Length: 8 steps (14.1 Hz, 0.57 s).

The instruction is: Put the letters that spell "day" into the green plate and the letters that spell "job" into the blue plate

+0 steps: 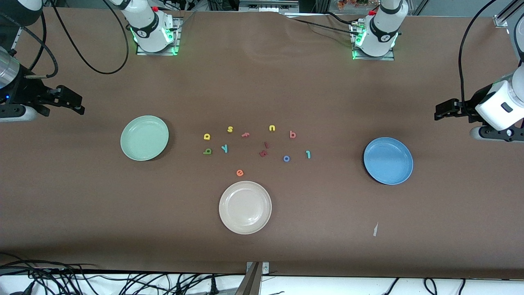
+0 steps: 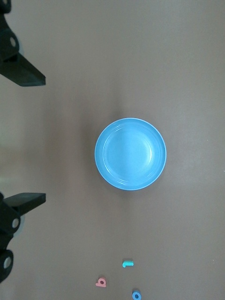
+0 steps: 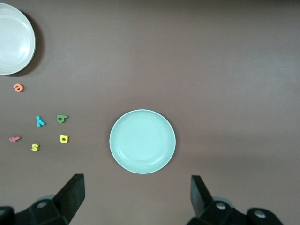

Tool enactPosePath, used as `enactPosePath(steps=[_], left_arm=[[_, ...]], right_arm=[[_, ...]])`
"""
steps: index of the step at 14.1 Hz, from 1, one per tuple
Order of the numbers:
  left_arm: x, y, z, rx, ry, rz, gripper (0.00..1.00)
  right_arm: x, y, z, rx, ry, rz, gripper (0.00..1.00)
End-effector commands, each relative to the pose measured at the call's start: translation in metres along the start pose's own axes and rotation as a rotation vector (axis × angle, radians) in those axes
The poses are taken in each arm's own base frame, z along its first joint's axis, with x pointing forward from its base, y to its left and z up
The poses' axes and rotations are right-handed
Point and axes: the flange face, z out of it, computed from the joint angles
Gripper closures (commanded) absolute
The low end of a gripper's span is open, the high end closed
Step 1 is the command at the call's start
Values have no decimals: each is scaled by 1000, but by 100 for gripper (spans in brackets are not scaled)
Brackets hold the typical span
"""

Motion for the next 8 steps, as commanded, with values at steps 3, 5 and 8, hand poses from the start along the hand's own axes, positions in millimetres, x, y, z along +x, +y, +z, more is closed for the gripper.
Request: enactPosePath(steps=[3, 5, 8], left_arm=[[3, -1, 2, -26, 6, 16, 0], [3, -1, 2, -26, 6, 16, 0], [3, -1, 2, -26, 6, 16, 0]], right_arm=[[-3, 2, -1, 4, -3, 2, 0], [-3, 2, -1, 3, -5, 2, 0], [-4, 2, -1, 3, -5, 2, 0]])
